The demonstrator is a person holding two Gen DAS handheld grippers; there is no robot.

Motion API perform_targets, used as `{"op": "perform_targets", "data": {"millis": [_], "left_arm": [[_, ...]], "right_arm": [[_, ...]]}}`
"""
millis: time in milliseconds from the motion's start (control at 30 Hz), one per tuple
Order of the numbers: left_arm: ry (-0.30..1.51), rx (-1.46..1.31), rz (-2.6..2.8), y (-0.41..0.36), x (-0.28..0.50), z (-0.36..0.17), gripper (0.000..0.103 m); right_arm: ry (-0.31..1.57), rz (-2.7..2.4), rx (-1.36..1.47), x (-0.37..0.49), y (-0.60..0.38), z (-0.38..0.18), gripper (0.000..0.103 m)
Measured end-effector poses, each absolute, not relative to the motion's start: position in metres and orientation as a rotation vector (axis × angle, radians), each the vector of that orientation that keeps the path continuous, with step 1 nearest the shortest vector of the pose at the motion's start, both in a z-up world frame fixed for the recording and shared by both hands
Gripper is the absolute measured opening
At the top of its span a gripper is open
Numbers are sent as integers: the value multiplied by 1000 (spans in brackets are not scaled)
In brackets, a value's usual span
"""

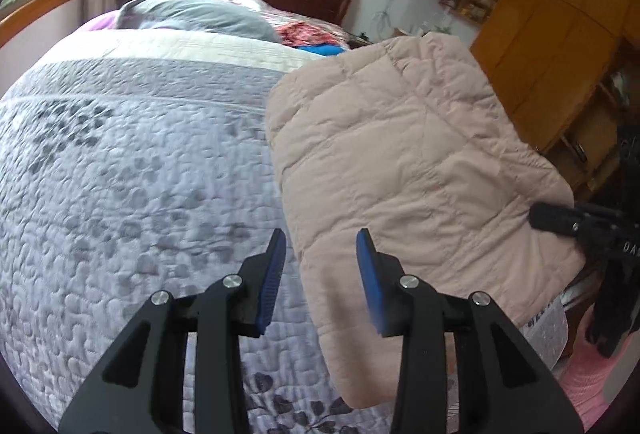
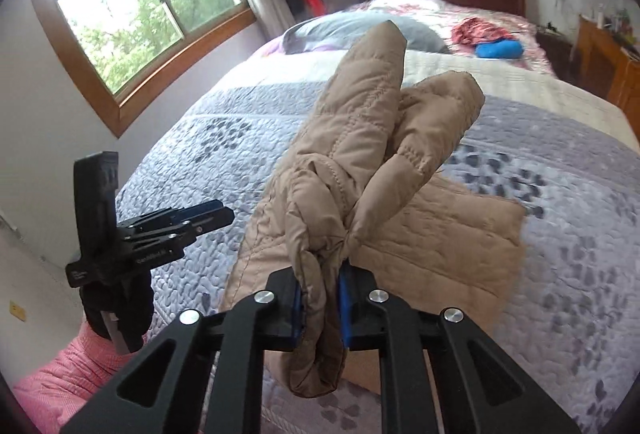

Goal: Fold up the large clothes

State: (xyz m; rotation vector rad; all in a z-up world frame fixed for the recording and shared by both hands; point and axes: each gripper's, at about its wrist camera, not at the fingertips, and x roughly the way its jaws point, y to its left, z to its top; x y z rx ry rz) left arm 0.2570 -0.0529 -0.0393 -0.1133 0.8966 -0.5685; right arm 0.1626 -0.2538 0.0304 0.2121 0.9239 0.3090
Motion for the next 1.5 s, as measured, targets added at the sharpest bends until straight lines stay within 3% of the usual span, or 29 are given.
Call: {"op": "perform_targets", "data": {"millis": [367,600,867,967,1133,1333,1500], "left_arm": [[937,65,-627,-122,244,-73,37],[973,106,-622,-131,247,-100,44],[970,148,-604,-139,248,-125,44],[982,132,-602,-137,251,-122,44],[996,82,-605,-121,247,-98,42],[943,46,-627,-105,214,-67,42],[965,71,-677,-115,192,-73,41]], "right_arm": [[1010,234,375,141,-320,-47,14],[1055,242,465,137,-337,-96,16],[1076,238,494,135,-334,-136,19],[1073,232,506,135,-334,-132,19],[1024,175,416,117,-332,-96,32],[926,136,277,91,-306,-43,33],[961,214,216,88,-282,-49,30]]}}
